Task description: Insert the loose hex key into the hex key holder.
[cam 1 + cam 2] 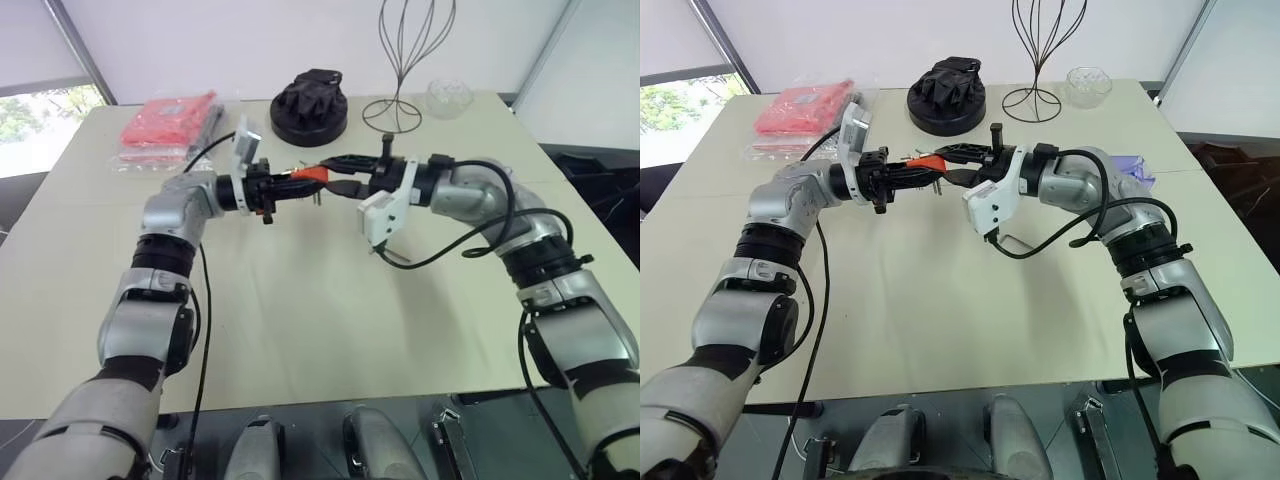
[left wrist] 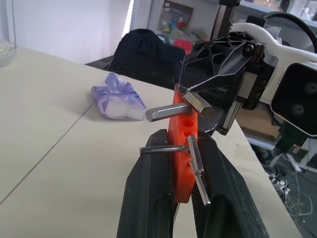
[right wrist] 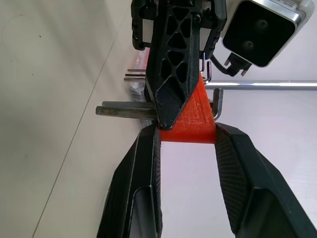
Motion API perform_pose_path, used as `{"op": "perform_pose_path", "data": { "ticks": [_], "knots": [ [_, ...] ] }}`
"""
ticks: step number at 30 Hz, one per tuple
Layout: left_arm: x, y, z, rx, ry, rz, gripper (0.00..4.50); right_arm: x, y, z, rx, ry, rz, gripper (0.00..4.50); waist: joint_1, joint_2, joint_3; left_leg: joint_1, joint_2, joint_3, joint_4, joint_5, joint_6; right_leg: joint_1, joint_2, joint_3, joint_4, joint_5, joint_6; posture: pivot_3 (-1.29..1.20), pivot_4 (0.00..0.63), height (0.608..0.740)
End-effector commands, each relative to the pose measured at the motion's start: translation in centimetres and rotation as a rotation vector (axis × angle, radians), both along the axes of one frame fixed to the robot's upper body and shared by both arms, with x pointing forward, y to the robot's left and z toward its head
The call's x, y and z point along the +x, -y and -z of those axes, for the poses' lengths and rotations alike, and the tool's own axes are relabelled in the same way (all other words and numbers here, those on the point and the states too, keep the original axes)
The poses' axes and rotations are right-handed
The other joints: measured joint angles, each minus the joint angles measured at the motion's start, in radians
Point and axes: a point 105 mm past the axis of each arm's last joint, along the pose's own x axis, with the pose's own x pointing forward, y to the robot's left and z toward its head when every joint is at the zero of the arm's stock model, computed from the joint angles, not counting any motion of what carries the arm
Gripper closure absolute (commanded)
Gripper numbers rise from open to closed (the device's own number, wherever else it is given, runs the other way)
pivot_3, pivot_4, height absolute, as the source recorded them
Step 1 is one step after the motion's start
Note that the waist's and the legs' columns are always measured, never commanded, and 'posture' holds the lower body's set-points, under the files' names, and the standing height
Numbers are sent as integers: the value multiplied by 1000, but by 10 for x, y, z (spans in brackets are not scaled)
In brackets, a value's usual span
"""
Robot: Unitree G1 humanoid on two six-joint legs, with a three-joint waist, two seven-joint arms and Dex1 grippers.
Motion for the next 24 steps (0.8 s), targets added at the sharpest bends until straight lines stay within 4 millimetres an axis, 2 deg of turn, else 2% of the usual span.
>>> {"op": "perform_pose_path", "data": {
  "ticks": [1,12,18,24],
  "knots": [
    [4,-7,-17,-35,51,-48,4481,-13,-7,-13,19,49,-60,3521,0,0,0,0,0,0,0,0,0,0,0,0,0,0,0,0,150,740],
    [4,-8,-17,-50,42,-59,4481,-11,-7,-12,18,43,-56,3521,1,0,0,0,0,0,0,0,0,0,0,0,0,0,0,0,150,740],
    [6,-7,-14,-34,58,-82,1569,-11,-7,-11,20,40,-52,3521,1,0,0,0,0,0,0,0,0,0,0,0,0,0,0,0,150,740],
    [5,-6,-10,-37,57,-75,1569,-10,-7,-12,34,39,-43,3521,1,0,0,0,0,0,0,0,0,0,0,0,0,0,0,0,150,740]
  ]
}}
